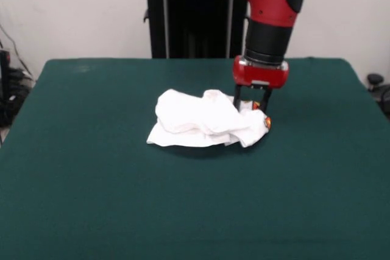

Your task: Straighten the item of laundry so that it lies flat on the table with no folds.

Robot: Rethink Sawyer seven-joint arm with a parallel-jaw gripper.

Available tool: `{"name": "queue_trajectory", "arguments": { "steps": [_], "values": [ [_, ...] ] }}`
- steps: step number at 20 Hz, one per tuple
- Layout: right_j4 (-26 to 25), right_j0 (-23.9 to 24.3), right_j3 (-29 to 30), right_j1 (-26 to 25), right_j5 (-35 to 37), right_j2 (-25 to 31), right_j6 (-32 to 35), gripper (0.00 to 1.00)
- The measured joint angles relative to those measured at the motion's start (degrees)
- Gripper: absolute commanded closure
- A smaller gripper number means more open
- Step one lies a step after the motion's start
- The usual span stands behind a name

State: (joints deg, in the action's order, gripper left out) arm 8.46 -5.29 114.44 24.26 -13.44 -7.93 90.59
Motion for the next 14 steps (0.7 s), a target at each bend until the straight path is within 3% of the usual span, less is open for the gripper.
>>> {"name": "queue_trajectory", "arguments": {
  "steps": [14],
  "values": [
    [5.33,-2.72,-0.02,-0.35,-0.02,-1.38,0.00,0.00]
  ]
}}
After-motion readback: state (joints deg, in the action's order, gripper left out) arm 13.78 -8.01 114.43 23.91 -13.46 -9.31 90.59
